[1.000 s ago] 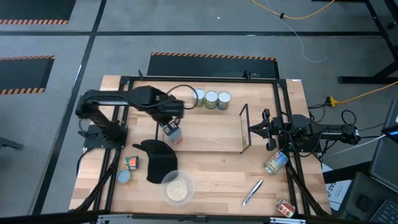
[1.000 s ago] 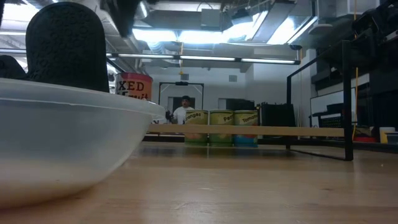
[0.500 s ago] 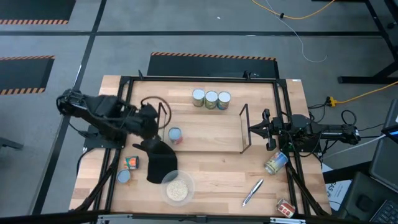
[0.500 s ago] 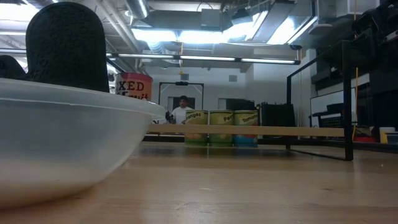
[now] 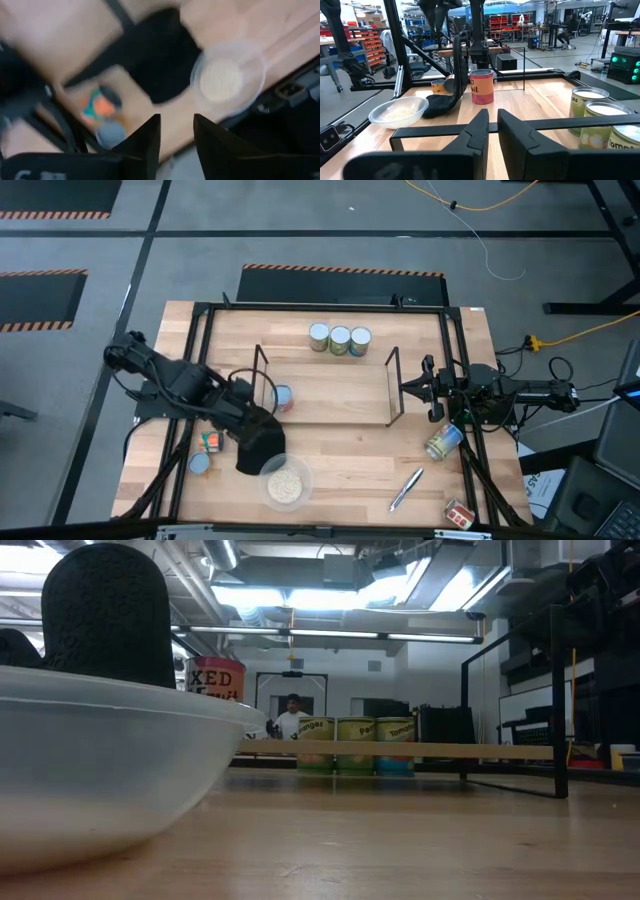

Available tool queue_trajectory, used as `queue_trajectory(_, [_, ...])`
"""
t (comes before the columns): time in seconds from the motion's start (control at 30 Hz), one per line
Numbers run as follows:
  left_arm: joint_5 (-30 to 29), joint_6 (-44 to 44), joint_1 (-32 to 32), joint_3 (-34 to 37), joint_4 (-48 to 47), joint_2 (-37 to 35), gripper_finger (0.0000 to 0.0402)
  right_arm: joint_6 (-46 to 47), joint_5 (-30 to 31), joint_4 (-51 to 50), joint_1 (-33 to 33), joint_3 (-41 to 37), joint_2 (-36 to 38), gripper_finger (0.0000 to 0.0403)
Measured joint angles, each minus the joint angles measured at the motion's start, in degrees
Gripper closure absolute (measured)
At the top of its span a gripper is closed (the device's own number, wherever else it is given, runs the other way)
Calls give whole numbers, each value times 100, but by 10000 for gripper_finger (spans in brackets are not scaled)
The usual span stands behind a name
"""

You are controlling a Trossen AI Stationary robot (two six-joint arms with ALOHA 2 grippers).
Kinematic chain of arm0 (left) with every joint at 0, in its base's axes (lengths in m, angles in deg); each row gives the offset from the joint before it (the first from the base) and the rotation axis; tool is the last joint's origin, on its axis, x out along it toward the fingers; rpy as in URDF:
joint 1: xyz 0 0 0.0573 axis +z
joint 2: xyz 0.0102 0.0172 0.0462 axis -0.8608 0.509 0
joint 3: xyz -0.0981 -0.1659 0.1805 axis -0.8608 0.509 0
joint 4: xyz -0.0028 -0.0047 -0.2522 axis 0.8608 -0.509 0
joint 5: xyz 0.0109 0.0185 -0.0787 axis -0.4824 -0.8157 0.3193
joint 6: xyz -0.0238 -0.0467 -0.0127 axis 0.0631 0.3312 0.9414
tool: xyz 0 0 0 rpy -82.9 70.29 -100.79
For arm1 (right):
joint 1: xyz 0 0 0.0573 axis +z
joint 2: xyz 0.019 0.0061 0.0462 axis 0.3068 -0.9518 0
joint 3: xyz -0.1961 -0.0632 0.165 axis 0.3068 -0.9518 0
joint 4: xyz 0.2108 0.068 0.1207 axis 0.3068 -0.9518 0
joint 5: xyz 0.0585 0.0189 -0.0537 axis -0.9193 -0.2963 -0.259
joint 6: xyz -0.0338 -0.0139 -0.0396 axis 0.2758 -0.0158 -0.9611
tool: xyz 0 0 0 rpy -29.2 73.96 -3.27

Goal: Pick and place cans onto a shelf
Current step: Put the small canned oranges on the shelf

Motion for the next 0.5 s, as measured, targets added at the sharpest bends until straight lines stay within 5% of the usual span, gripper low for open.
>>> queue_trajectory(0.17, [711, 564, -232, 0, 0, 346, 261, 0, 0, 1, -1, 0, 0, 357])
queue_trajectory(0.5, [760, 1780, -688, 0, 0, 1291, 258, 0, 0, 0, 1, 0, 0, 357])
